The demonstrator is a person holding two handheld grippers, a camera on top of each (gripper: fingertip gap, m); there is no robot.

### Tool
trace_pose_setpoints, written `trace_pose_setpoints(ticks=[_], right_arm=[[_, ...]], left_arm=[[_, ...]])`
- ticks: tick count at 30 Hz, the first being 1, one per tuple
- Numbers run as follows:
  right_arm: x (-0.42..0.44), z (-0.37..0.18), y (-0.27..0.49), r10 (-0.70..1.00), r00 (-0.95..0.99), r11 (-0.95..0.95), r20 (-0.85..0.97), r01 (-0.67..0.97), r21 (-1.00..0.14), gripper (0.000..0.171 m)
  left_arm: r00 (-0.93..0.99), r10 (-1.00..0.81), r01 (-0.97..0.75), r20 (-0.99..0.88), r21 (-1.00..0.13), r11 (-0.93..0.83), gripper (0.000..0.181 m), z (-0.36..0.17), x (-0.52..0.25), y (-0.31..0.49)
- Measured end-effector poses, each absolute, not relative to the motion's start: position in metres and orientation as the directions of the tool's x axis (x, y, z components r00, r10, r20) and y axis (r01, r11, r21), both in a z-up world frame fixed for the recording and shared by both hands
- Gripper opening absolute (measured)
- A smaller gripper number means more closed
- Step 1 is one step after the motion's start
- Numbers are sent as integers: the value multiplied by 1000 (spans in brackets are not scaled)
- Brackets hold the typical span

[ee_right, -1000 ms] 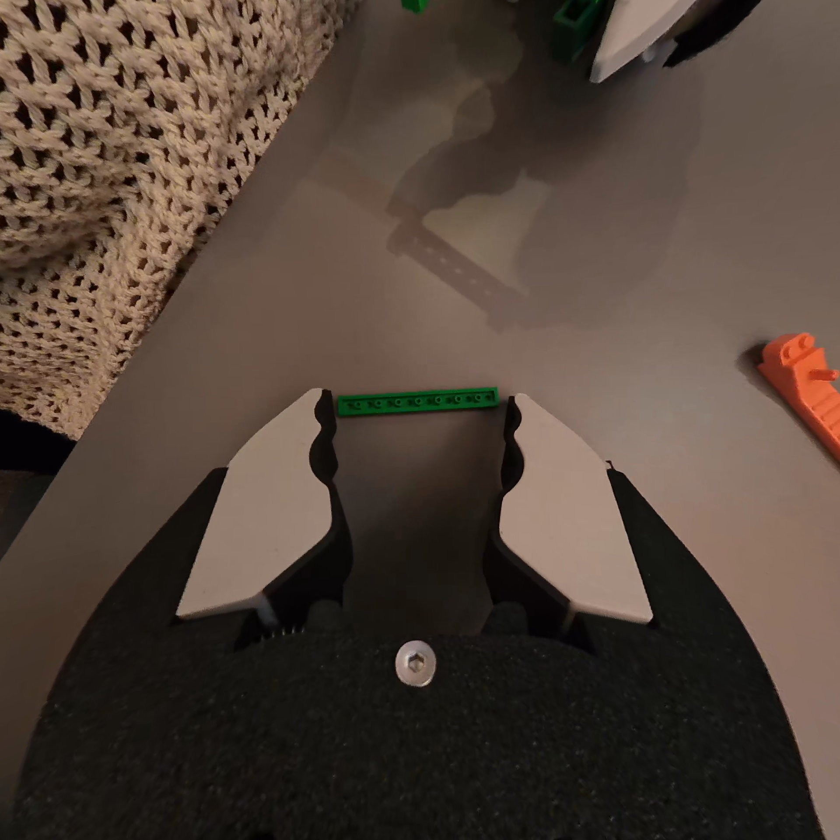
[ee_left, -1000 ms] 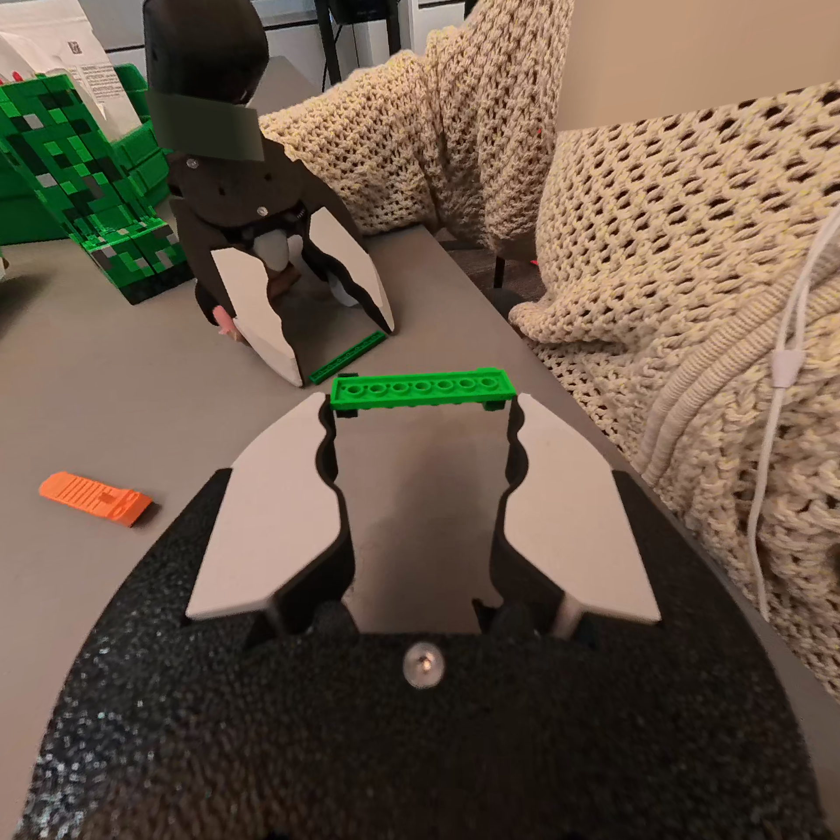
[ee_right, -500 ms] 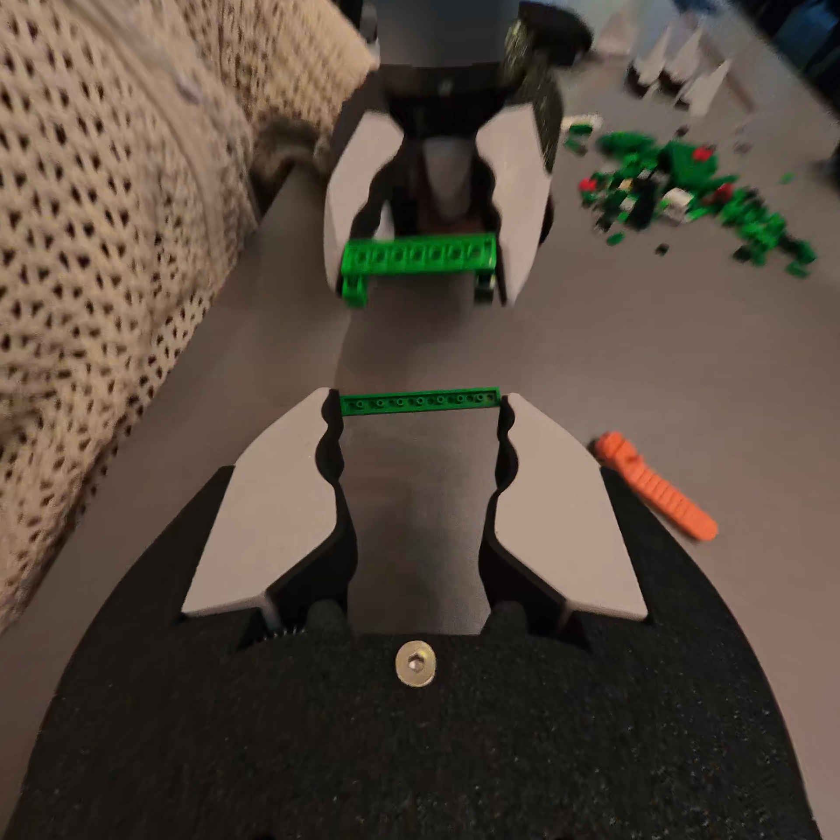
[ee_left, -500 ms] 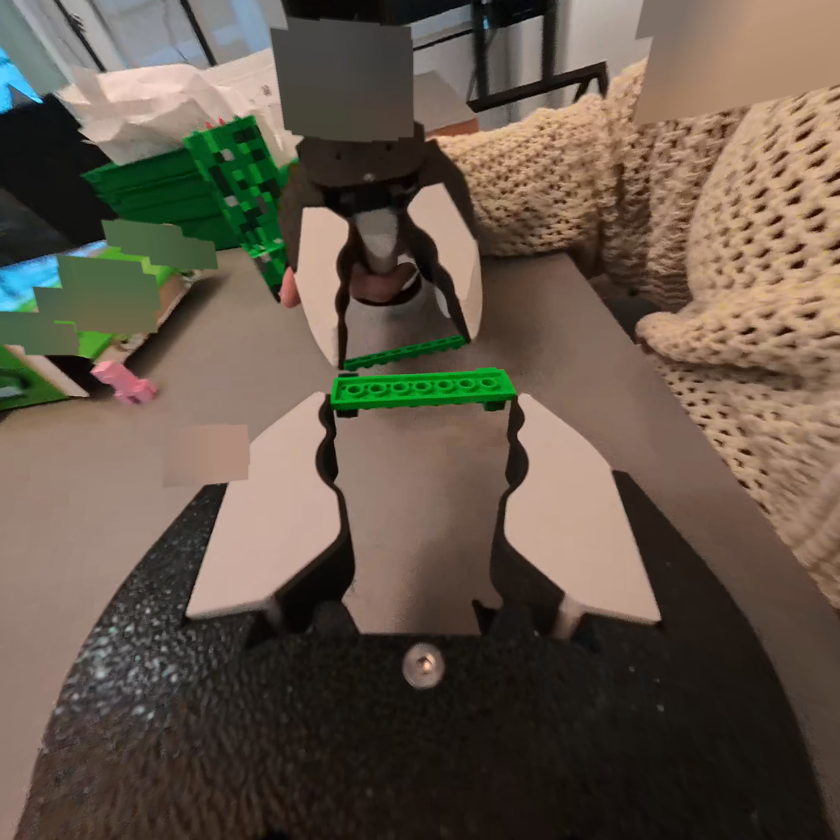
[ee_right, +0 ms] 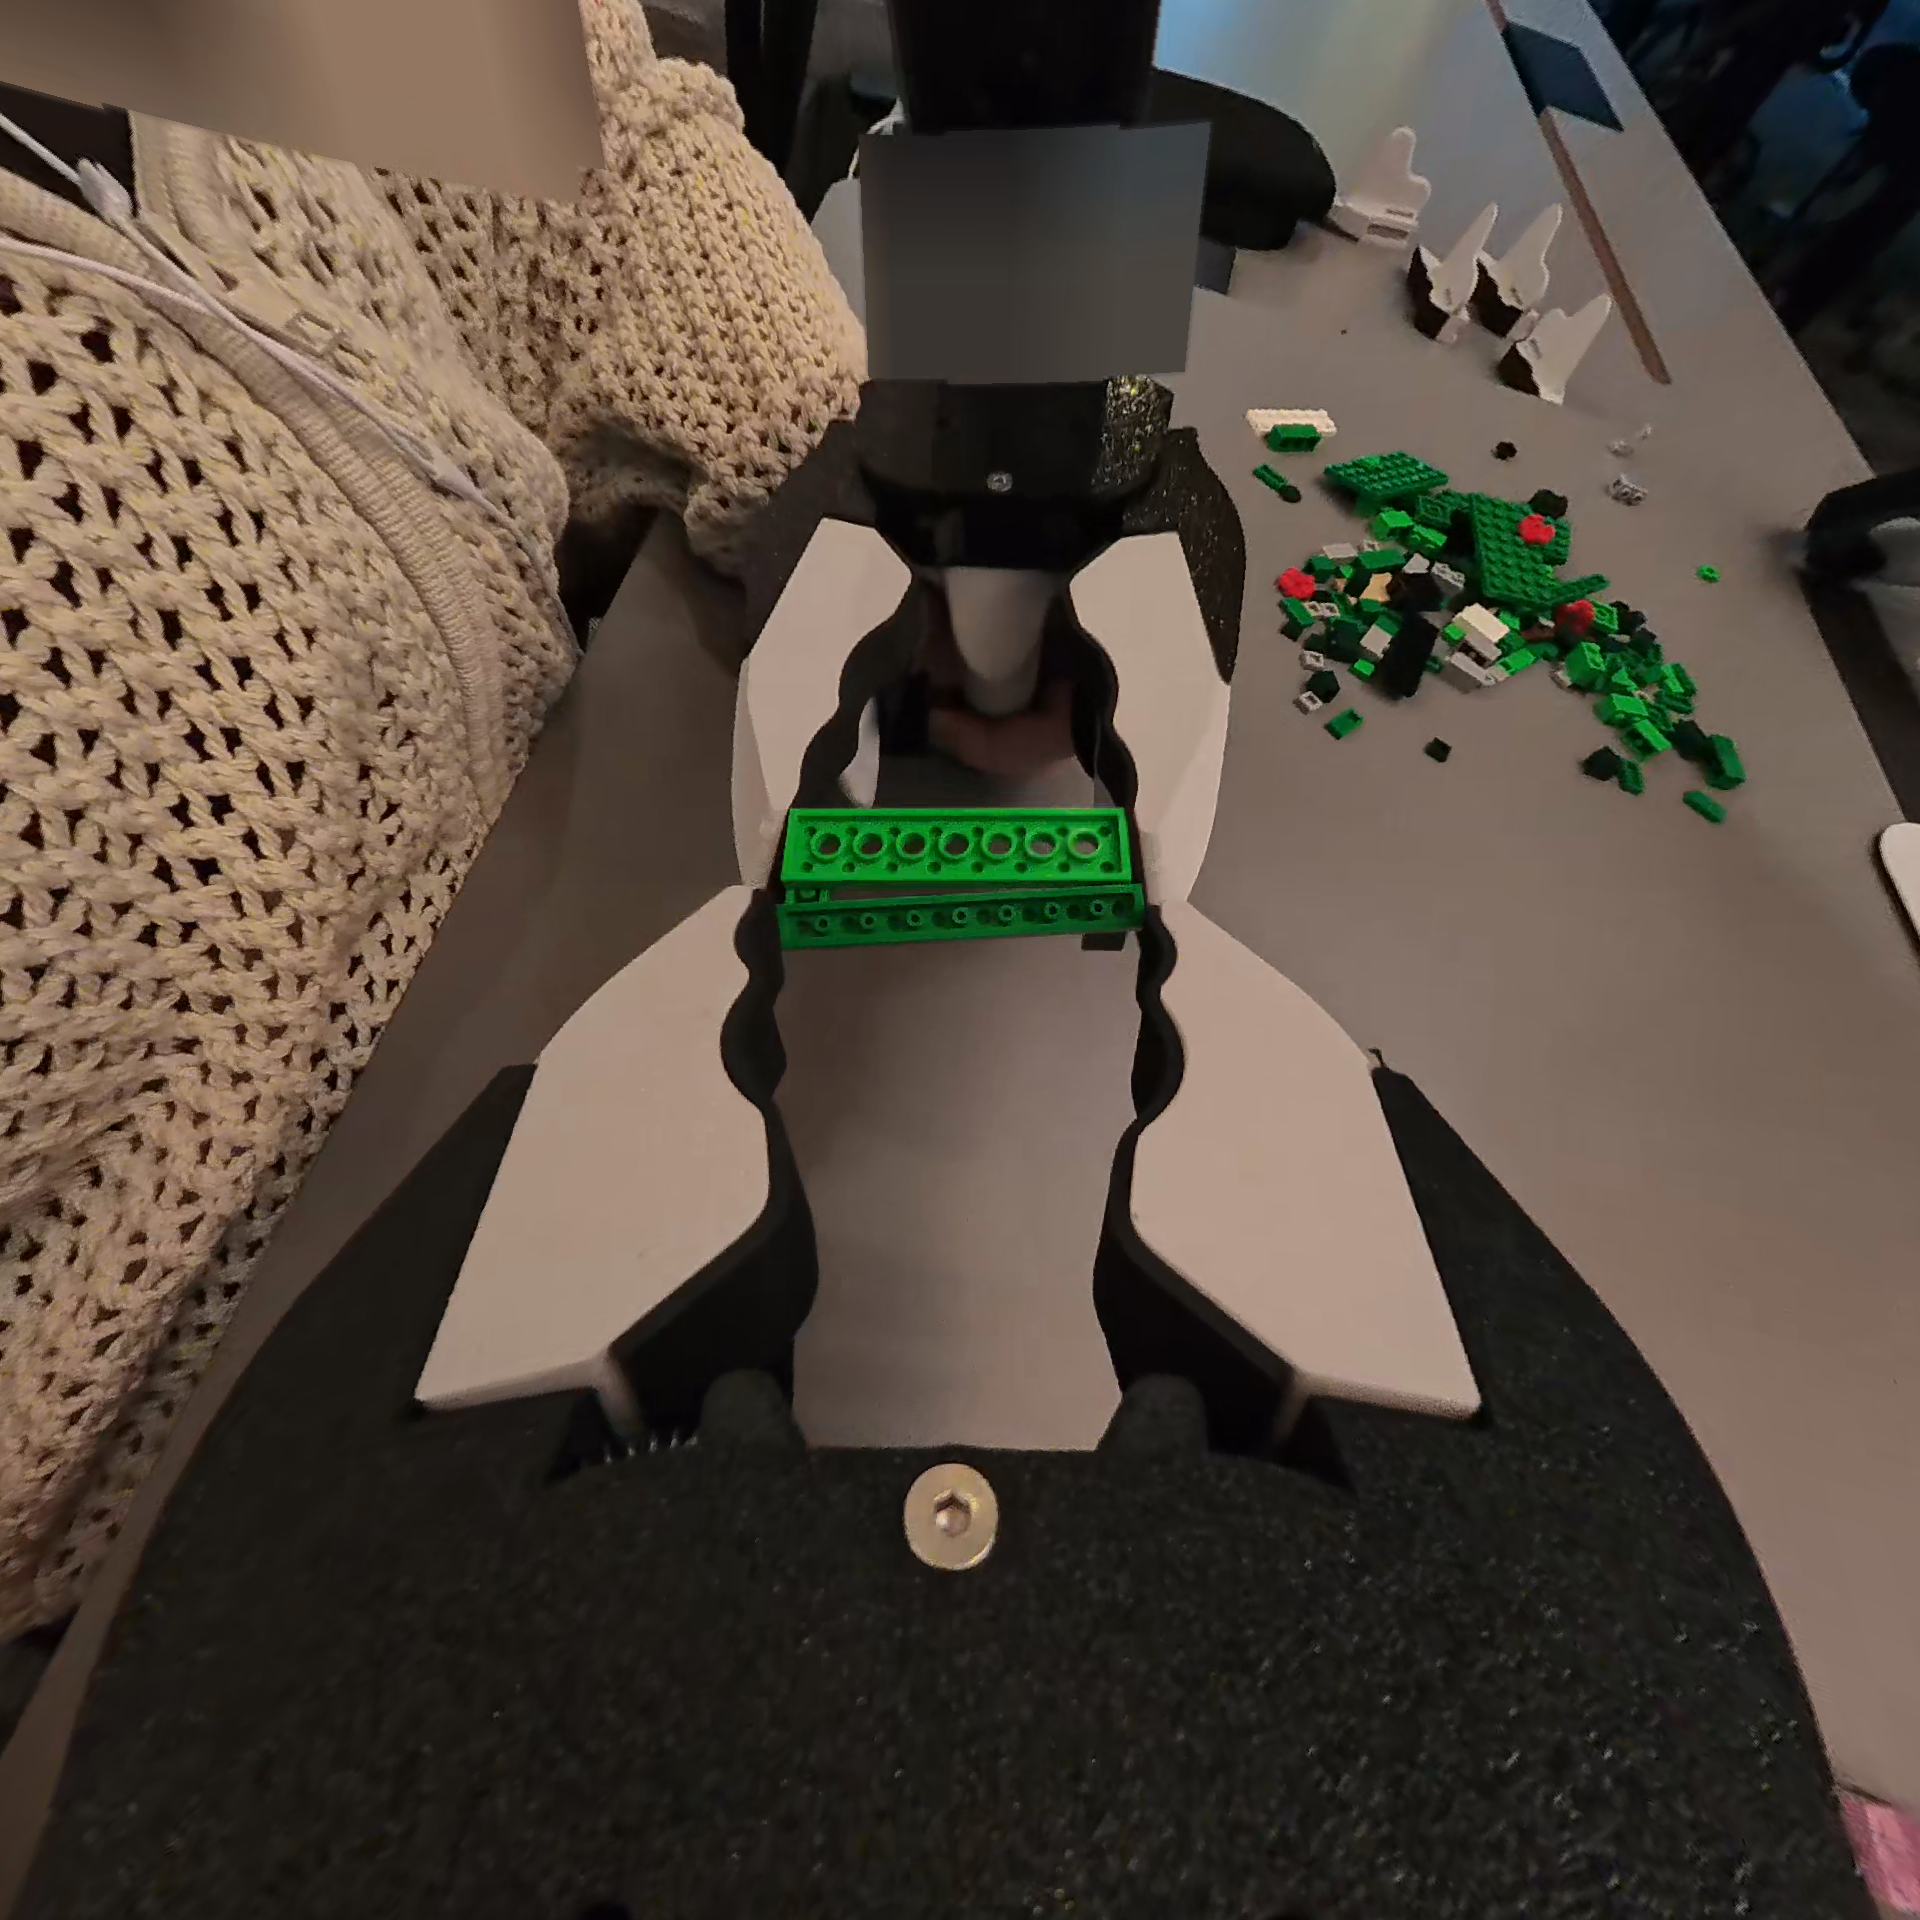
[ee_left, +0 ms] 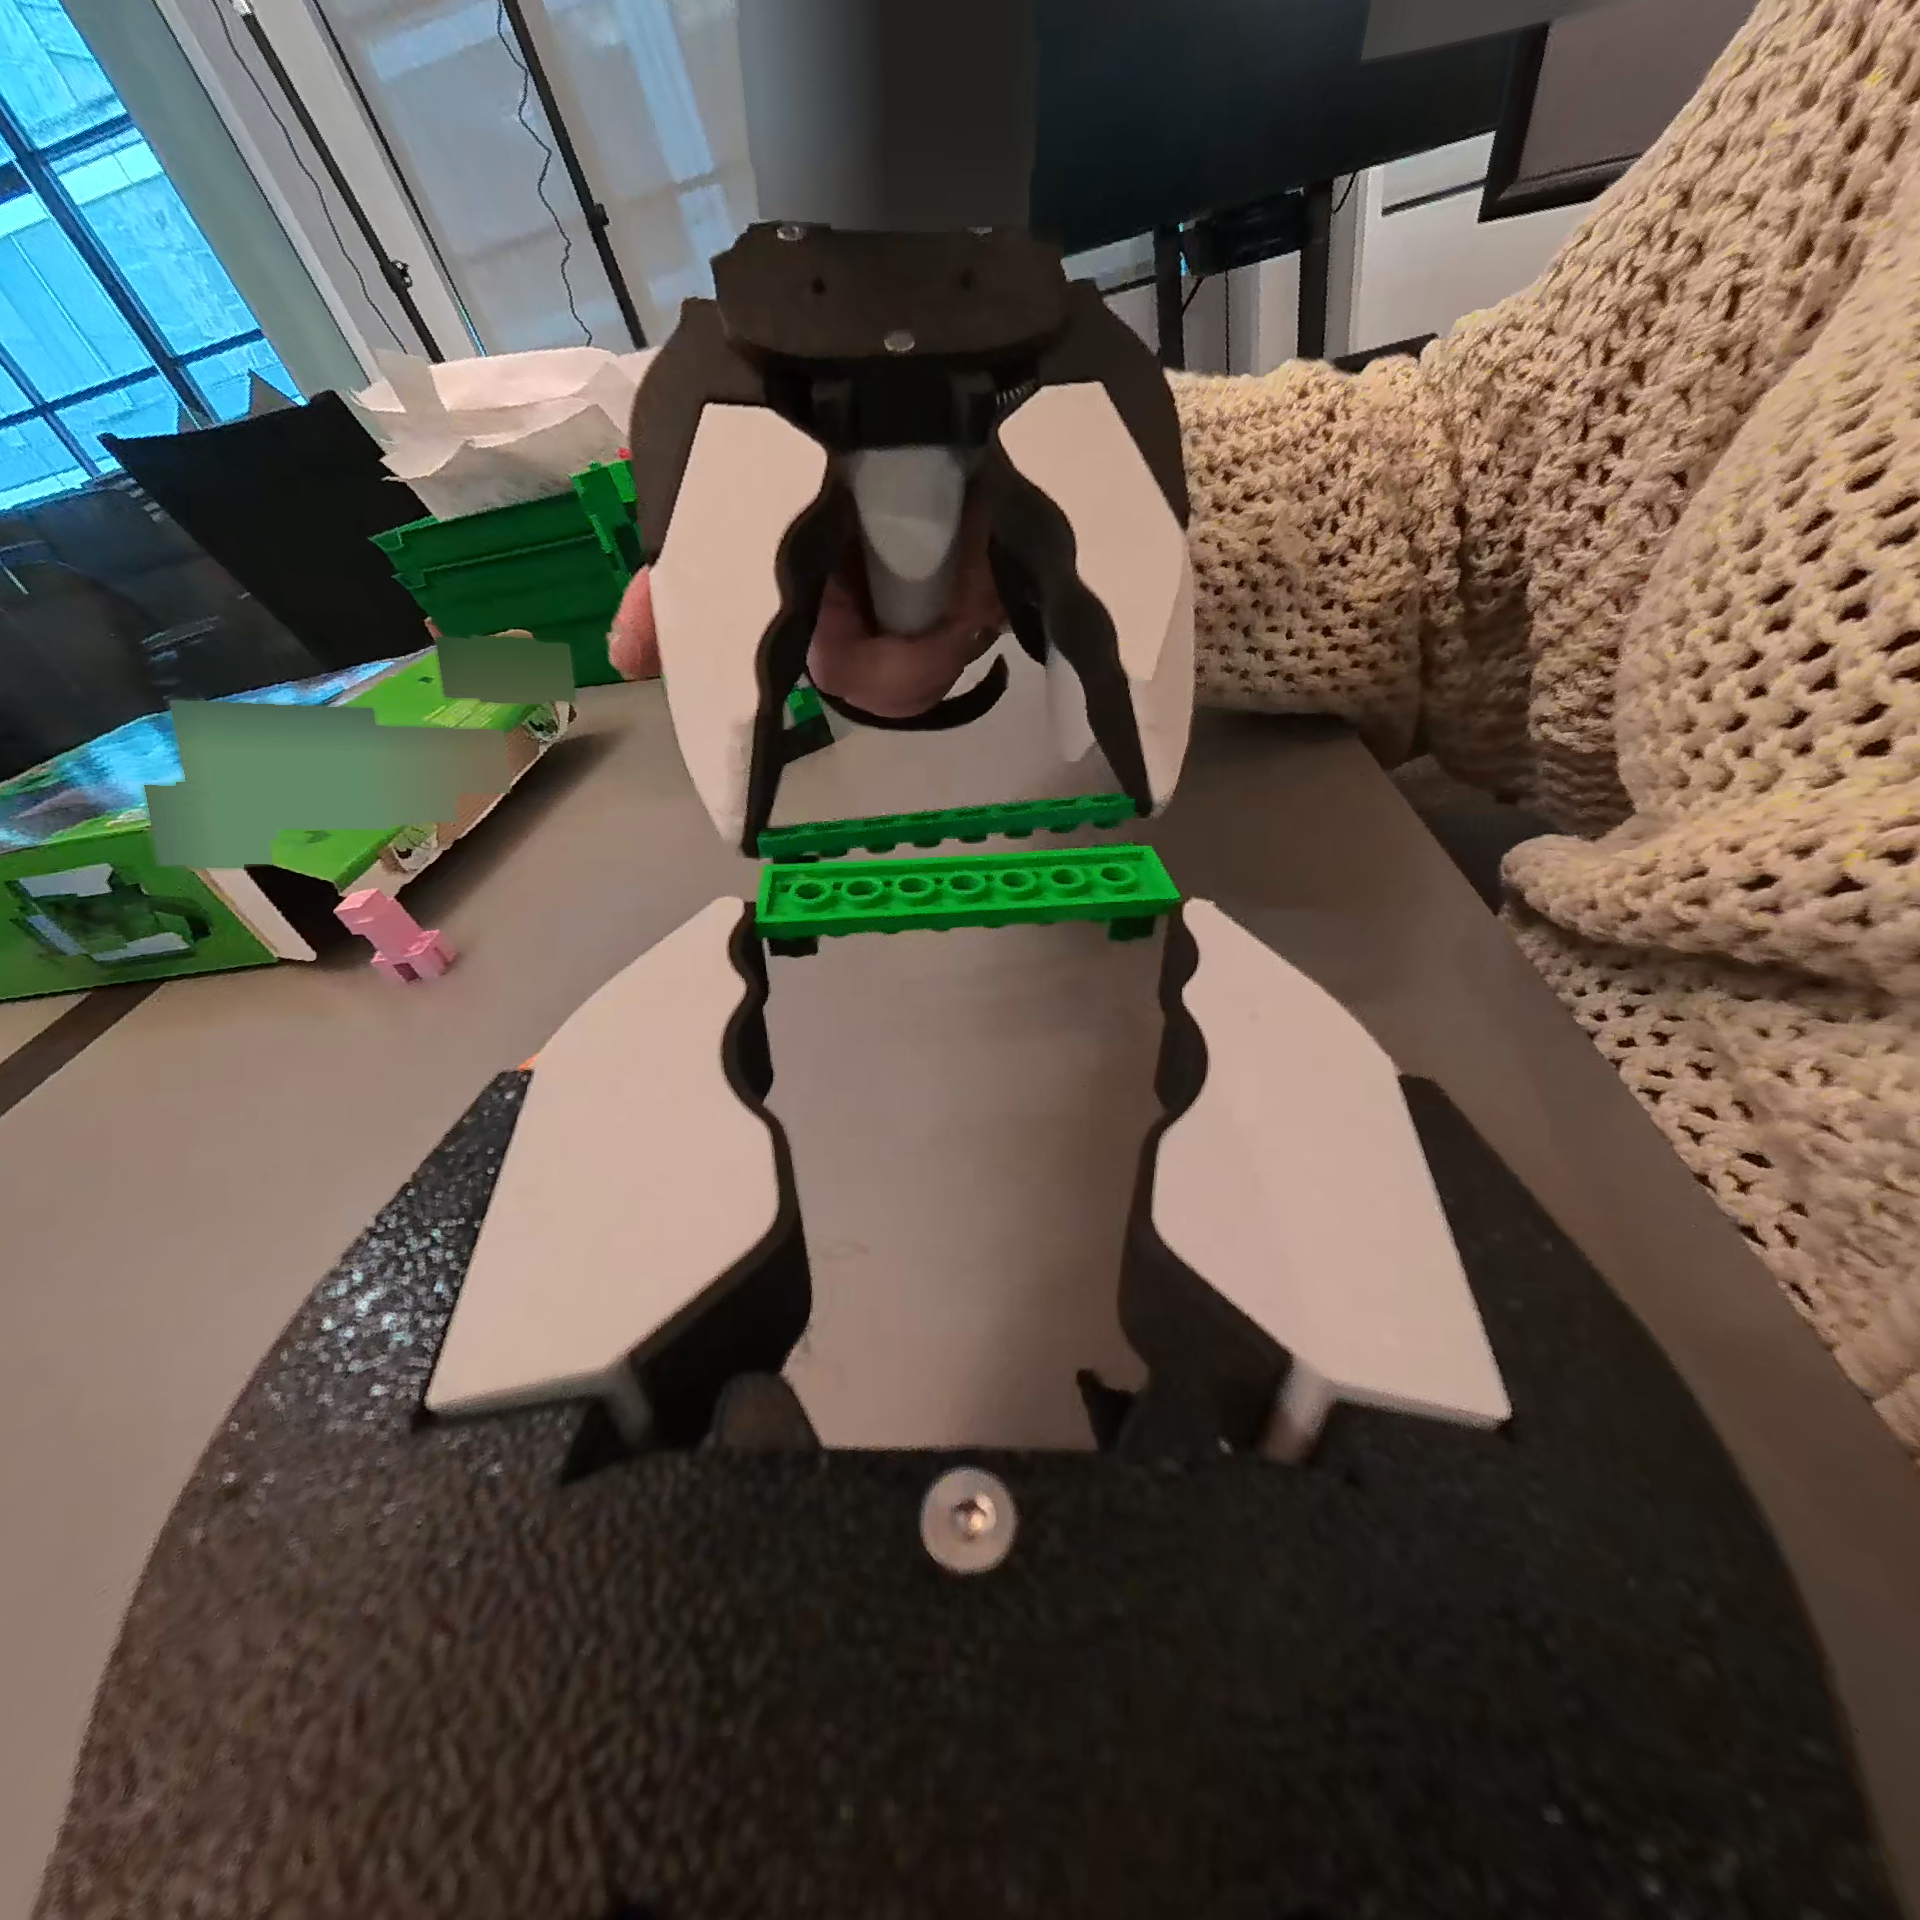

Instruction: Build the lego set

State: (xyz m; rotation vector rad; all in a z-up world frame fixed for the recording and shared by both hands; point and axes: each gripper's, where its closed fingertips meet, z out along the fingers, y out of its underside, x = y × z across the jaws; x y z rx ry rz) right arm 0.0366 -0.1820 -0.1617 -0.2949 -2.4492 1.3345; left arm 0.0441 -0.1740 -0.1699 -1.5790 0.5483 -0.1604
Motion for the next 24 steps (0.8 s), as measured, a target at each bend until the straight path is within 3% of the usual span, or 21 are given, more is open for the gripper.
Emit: trace_pose_setpoints(ticks=[24], right_arm=[[30,-162,-186,352,-897,646,267,26,-763,66]], left_arm=[[884,-413,-227,-220,-973,33,73,-165,41,-174]])
